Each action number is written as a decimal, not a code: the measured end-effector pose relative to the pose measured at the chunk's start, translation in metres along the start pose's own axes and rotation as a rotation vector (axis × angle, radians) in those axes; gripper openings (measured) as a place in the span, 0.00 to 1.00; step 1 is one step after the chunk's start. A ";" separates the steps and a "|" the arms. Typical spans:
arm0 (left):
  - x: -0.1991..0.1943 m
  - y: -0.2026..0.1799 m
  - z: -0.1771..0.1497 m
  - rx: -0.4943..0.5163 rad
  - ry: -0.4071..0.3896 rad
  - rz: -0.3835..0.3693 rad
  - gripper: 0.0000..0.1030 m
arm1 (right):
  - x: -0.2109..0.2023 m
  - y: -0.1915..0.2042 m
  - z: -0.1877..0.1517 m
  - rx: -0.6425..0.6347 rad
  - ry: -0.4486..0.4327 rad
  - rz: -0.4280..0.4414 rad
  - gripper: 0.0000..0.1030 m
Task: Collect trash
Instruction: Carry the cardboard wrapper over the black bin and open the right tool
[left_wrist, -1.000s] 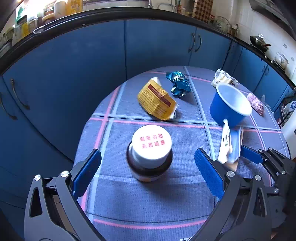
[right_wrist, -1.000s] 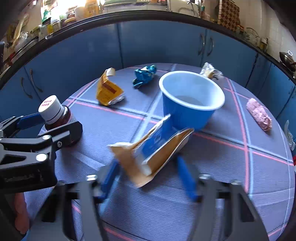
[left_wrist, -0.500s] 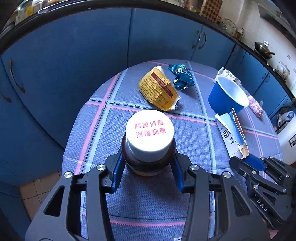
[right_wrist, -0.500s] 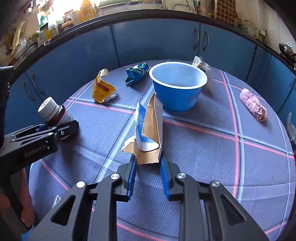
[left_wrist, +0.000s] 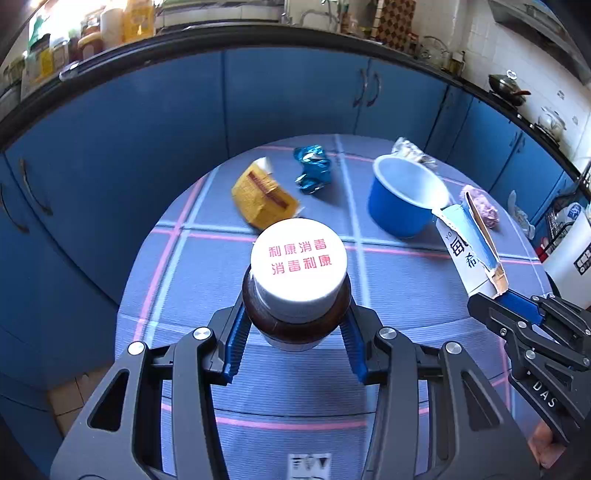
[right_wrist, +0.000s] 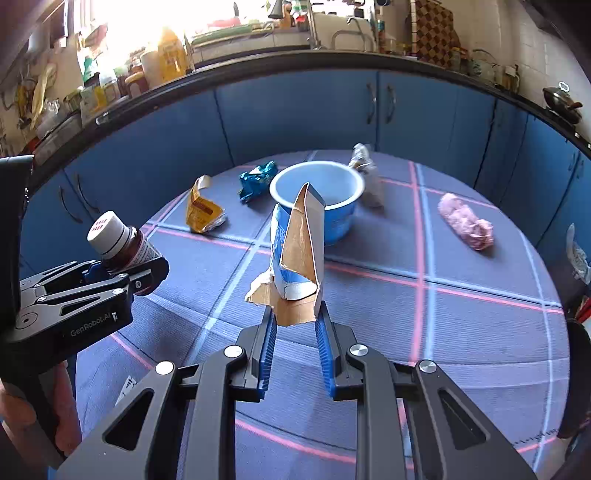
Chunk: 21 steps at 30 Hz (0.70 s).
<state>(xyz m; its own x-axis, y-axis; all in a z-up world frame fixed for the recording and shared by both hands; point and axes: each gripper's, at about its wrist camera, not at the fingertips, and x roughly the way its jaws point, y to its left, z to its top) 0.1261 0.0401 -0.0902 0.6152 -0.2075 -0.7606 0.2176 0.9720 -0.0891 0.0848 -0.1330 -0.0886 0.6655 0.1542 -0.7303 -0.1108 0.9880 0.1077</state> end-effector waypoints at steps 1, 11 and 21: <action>-0.002 -0.005 0.001 0.006 -0.002 -0.001 0.45 | -0.003 -0.002 0.000 0.000 -0.005 -0.003 0.21; -0.008 -0.057 0.007 0.077 -0.019 -0.006 0.45 | -0.037 -0.033 -0.010 -0.001 -0.050 -0.024 0.21; -0.005 -0.124 0.012 0.164 -0.021 -0.027 0.45 | -0.062 -0.083 -0.022 0.041 -0.083 -0.059 0.21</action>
<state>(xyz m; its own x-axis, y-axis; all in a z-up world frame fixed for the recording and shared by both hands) 0.1046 -0.0809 -0.0675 0.6225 -0.2373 -0.7458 0.3541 0.9352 -0.0020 0.0369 -0.2248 -0.0672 0.7290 0.0940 -0.6781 -0.0401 0.9947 0.0948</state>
